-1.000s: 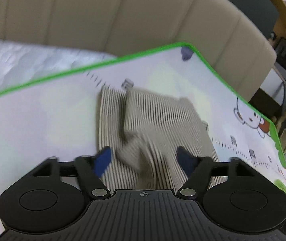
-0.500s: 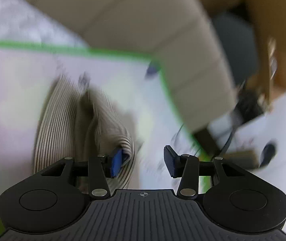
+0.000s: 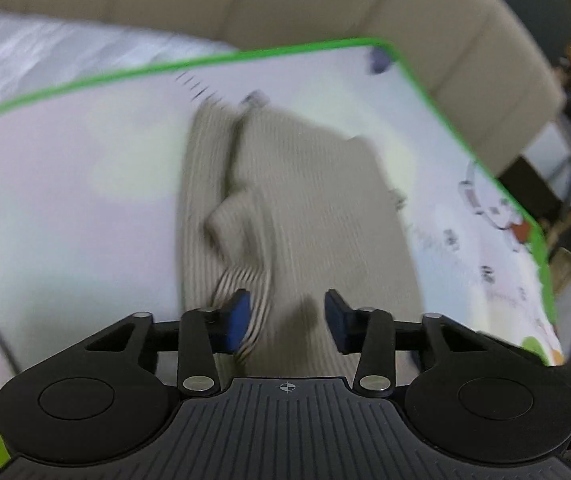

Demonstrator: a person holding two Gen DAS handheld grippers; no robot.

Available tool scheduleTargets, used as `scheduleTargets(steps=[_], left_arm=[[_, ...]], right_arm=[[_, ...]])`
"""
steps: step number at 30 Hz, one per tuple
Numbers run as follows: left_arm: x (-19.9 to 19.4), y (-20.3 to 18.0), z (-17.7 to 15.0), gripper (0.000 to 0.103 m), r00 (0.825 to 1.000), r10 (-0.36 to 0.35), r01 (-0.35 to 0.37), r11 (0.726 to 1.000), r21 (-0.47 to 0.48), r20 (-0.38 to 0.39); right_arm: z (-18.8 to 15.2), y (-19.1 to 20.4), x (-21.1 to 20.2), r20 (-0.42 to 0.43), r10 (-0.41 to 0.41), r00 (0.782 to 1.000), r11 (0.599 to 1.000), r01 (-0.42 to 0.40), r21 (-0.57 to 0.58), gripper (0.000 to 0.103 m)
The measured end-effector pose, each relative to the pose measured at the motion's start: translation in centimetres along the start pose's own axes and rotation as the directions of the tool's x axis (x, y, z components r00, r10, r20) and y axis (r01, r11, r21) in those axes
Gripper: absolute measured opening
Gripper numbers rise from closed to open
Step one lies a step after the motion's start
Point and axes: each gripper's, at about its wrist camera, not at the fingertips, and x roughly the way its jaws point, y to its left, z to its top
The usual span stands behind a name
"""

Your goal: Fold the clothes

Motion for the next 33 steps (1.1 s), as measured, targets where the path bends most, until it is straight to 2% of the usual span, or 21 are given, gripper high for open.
scheduleTargets(steps=[1, 3, 4, 5, 7, 10, 14, 17, 18, 20, 22, 24, 26, 28, 31, 32, 33], left_arm=[[-0.4, 0.3, -0.3, 0.038, 1.0, 0.009, -0.009, 1.0, -0.014, 0.004], [-1.1, 0.5, -0.9, 0.036, 0.999, 0.033, -0.033, 0.999, -0.005, 0.017], [-1.4, 0.6, -1.1, 0.036, 0.999, 0.043, -0.043, 0.999, 0.013, 0.019], [-1.4, 0.7, -1.1, 0.036, 0.999, 0.051, -0.052, 0.998, 0.028, 0.01], [-1.0, 1.0, -1.7, 0.036, 0.997, 0.071, -0.069, 0.996, 0.047, -0.039], [-0.5, 1.3, -2.8, 0.038, 0.991, 0.106, -0.1, 0.992, 0.078, -0.082], [-0.8, 1.0, -2.7, 0.044, 0.986, 0.146, -0.135, 0.983, 0.124, -0.084], [-1.4, 0.9, -2.3, 0.047, 0.983, 0.174, -0.165, 0.976, 0.145, -0.055], [-1.6, 0.9, -2.1, 0.049, 0.984, 0.175, -0.167, 0.975, 0.147, -0.042], [-2.3, 0.8, -1.8, 0.056, 0.987, 0.163, -0.159, 0.973, 0.164, -0.01], [-2.9, 0.3, -1.6, 0.063, 0.99, 0.135, -0.138, 0.967, 0.214, 0.029], [-3.6, -0.5, -1.8, 0.076, 0.993, 0.1, -0.113, 0.95, 0.292, 0.06], [-4.1, -0.9, -2.2, 0.081, 0.995, 0.076, -0.093, 0.935, 0.342, 0.063], [-4.0, -1.2, -2.6, 0.083, 0.995, 0.09, -0.101, 0.937, 0.333, 0.049], [-3.7, -0.9, -2.7, 0.083, 0.995, 0.101, -0.101, 0.949, 0.3, 0.017], [-3.8, -0.7, -2.7, 0.084, 0.995, 0.099, -0.102, 0.948, 0.302, 0.025], [-3.9, -0.7, -2.7, 0.086, 0.995, 0.095, -0.101, 0.945, 0.31, 0.035]], right_arm=[[0.0, 0.1, -0.3, 0.01, 0.0, 1.0, 1.0, 0.0, 0.001, 0.1], [0.2, -0.1, -1.6, 0.041, 0.016, 0.999, 1.0, -0.016, 0.008, 0.082], [0.4, -0.1, -2.1, 0.055, 0.016, 0.998, 1.0, -0.016, 0.003, 0.069], [0.6, -0.1, -2.5, 0.068, 0.013, 0.998, 1.0, -0.013, -0.004, 0.061], [0.8, -0.3, -2.8, 0.068, -0.006, 0.998, 1.0, 0.008, -0.03, 0.058], [0.2, -0.9, -1.5, 0.002, -0.007, 1.0, 1.0, 0.007, 0.003, 0.06], [0.2, -0.3, -1.4, -0.028, -0.016, 0.999, 0.999, 0.014, -0.052, 0.069], [-0.3, 1.0, -1.9, -0.013, -0.04, 0.999, 0.989, 0.038, -0.144, 0.07], [-0.5, 1.4, -2.1, -0.006, -0.048, 0.999, 0.983, 0.046, -0.176, 0.07], [-0.6, 2.8, -3.4, 0.049, -0.044, 0.998, 0.969, 0.055, -0.241, 0.057], [-1.2, 4.3, -3.8, 0.063, -0.02, 0.998, 0.941, 0.04, -0.337, 0.053], [-2.0, 5.7, -3.8, 0.051, 0.003, 0.999, 0.901, 0.02, -0.434, 0.054], [-3.5, 7.0, -3.0, 0.016, -0.012, 1.0, 0.848, 0.019, -0.529, 0.075], [-5.1, 8.2, -2.5, 0.033, -0.051, 0.998, 0.774, 0.06, -0.63, 0.081], [-6.6, 9.7, -1.3, 0.075, -0.105, 0.992, 0.643, 0.125, -0.756, 0.082], [-6.7, 9.9, -1.0, 0.084, -0.109, 0.99, 0.62, 0.134, -0.773, 0.08], [-6.3, 9.8, -0.8, 0.084, -0.116, 0.99, 0.632, 0.138, -0.763, 0.076]])
